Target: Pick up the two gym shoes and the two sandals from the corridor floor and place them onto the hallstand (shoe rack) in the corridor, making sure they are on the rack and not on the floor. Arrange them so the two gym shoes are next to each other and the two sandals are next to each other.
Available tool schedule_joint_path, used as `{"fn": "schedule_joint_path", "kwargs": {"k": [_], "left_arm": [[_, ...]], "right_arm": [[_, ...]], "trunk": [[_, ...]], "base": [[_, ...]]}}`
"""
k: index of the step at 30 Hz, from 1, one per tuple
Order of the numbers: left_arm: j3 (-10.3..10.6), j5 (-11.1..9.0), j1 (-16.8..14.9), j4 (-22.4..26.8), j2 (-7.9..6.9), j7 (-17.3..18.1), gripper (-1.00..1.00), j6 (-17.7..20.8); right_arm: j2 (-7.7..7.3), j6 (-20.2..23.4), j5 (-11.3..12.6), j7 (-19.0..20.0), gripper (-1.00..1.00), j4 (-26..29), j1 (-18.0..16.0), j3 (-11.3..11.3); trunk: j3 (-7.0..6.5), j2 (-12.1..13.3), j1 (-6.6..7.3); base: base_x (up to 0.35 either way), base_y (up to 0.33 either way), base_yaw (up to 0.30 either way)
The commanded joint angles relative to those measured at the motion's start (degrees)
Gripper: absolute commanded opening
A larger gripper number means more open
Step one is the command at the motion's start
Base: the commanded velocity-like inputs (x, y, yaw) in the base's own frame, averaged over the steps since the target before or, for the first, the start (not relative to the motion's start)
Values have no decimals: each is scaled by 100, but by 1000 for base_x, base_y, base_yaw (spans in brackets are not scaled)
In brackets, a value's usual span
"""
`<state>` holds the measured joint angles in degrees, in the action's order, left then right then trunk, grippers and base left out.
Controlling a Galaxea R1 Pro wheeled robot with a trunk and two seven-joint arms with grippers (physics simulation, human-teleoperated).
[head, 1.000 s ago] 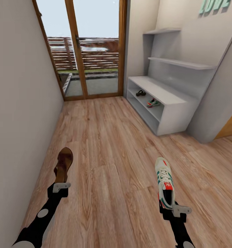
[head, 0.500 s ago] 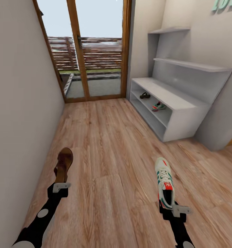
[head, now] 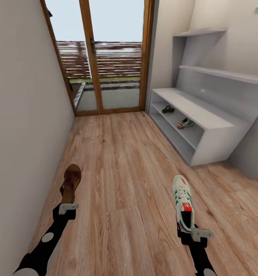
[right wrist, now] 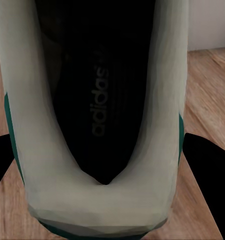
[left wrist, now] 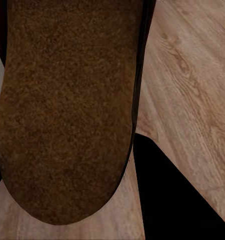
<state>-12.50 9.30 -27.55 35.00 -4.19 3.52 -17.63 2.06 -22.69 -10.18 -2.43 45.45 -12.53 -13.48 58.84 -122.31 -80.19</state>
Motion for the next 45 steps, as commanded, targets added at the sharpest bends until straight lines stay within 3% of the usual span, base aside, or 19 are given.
{"fn": "schedule_joint_path", "kwargs": {"k": [1,15,45], "left_arm": [[-42,72,-5,-2,6,43,-100,-22],[-42,72,-5,-2,6,43,-100,-22],[-42,72,-5,-2,14,43,-100,-22]], "right_arm": [[5,-15,-54,-21,-100,-1,-4,-20],[5,-15,-54,-21,-100,-1,-4,-17],[4,-14,-45,-21,-100,4,-4,-23]], "trunk": [[4,-1,-3],[4,-1,-3],[4,-1,-3]], "base": [[340,83,0],[340,83,122],[340,83,4]]}}
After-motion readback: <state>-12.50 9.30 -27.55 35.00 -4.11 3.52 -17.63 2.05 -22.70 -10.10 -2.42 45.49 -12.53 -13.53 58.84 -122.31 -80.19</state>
